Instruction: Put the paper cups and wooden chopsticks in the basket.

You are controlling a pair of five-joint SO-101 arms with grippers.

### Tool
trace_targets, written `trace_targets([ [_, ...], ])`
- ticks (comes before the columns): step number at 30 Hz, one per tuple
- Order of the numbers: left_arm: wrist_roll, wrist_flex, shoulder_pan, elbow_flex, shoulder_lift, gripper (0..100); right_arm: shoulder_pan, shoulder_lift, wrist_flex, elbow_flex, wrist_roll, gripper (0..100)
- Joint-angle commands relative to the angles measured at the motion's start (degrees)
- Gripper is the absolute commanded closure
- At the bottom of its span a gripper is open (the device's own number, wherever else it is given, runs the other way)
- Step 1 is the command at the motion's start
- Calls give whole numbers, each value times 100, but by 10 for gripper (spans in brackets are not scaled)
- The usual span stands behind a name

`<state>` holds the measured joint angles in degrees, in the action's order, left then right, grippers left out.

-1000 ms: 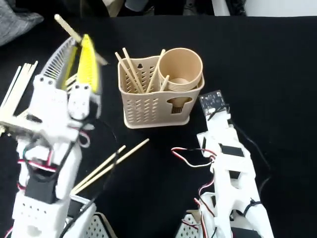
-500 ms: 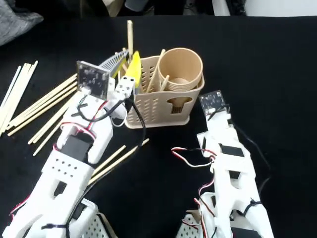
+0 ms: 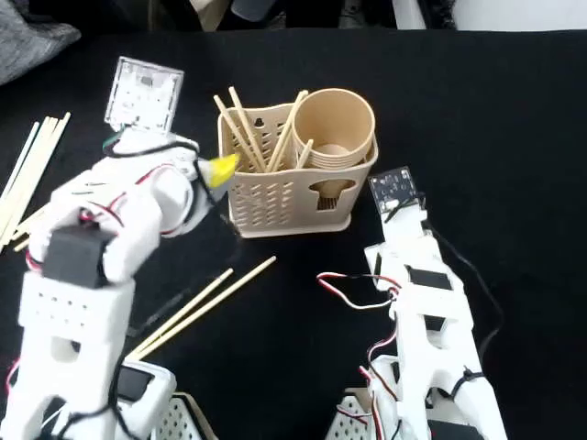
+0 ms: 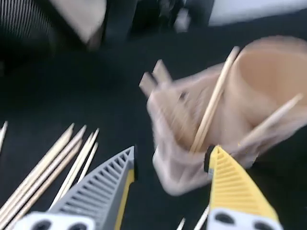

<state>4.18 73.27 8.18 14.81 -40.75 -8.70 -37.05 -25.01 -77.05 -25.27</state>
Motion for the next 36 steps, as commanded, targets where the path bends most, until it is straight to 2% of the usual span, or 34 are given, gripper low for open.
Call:
trace_targets([
  [1, 949, 1451, -681, -365, 738, 748, -79, -145, 88, 40, -44, 986],
  [5, 2127, 1600, -1068, 453, 1433, 752, -79, -136, 88, 40, -44, 986],
  [8, 2593, 1345, -1270, 1226, 1679, 752, -79, -136, 88, 40, -44, 986],
  [11, 2620, 598, -1437, 2167, 1547, 752, -79, -136, 88, 40, -44, 986],
  [16, 2655, -369, -1270, 3512, 1169, 749, -70, -127, 88, 40, -44, 986],
  [25, 2611, -519, 215, 4119, 1090, 751, -70, -127, 88, 40, -44, 986],
  [29, 2637, -633, 330, 4198, 1099, 752, -70, -127, 88, 40, -44, 986],
  [34, 2655, -1547, 338, 4919, 1055, 752, -70, -127, 79, 40, -44, 986],
  [36, 2655, -1503, 347, 4910, 1073, 773, -70, -127, 79, 40, -44, 986],
])
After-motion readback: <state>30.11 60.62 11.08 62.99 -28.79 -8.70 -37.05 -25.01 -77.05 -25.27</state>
